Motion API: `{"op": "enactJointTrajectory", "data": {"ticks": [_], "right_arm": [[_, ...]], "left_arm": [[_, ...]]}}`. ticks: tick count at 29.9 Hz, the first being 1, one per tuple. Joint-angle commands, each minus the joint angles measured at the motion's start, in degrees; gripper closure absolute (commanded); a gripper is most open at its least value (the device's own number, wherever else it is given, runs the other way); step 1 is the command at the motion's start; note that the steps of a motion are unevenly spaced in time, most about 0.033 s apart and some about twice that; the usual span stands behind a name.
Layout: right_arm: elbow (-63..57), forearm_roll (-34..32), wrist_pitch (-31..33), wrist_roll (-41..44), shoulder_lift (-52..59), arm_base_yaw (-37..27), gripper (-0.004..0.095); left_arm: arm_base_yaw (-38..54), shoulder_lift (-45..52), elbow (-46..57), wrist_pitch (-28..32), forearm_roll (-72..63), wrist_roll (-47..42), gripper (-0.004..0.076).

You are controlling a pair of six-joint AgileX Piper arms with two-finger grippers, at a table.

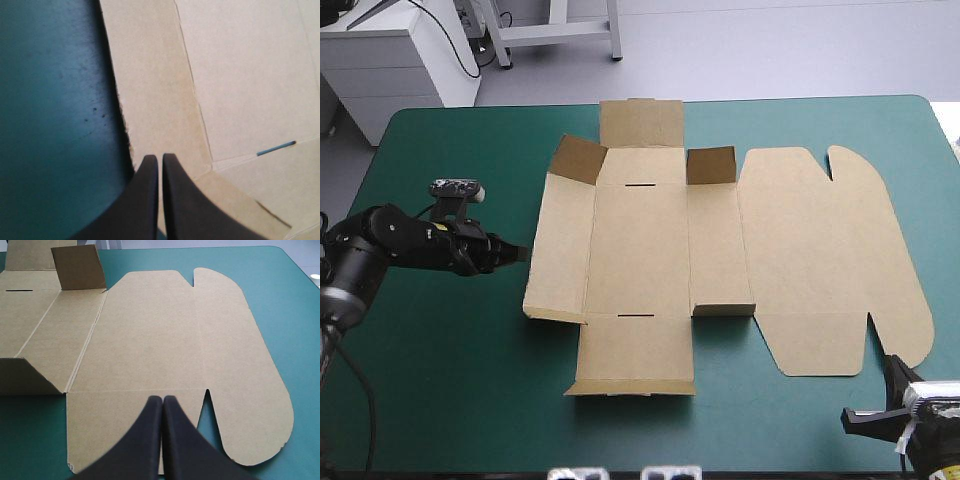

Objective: Fold the box

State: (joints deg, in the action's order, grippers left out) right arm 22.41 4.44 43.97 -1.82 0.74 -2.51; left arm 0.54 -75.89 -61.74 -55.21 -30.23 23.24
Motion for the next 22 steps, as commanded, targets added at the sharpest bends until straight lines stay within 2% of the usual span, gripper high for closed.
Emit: {"op": "enactJointTrajectory", "data": {"ticks": [1,4,9,15,18,22], "right_arm": [[1.7,-0.5,-4.2,0.0,1.3,0.1,0.0922],[1.7,-0.5,-4.2,0.0,1.3,0.1,0.0922],[1.7,-0.5,-4.2,0.0,1.3,0.1,0.0922],[1.7,-0.5,-4.2,0.0,1.3,0.1,0.0922],[1.7,-0.5,-4.2,0.0,1.3,0.1,0.0922],[1.7,-0.5,-4.2,0.0,1.3,0.1,0.0922]], "left_arm": [[5.8,-4.5,-2.5,-2.1,-15.9,7.7,0.0707],[11.6,-9.3,-2.7,-9.0,-25.8,13.8,0.0710],[16.0,-15.9,-2.7,-15.9,-26.1,14.2,0.0710],[15.9,-19.7,-2.7,-15.6,-25.6,13.5,0.0696],[15.9,-19.9,-2.7,-13.9,-25.6,13.6,0.0600],[15.9,-20.0,-2.7,-12.6,-24.3,13.8,0.0316]]}}
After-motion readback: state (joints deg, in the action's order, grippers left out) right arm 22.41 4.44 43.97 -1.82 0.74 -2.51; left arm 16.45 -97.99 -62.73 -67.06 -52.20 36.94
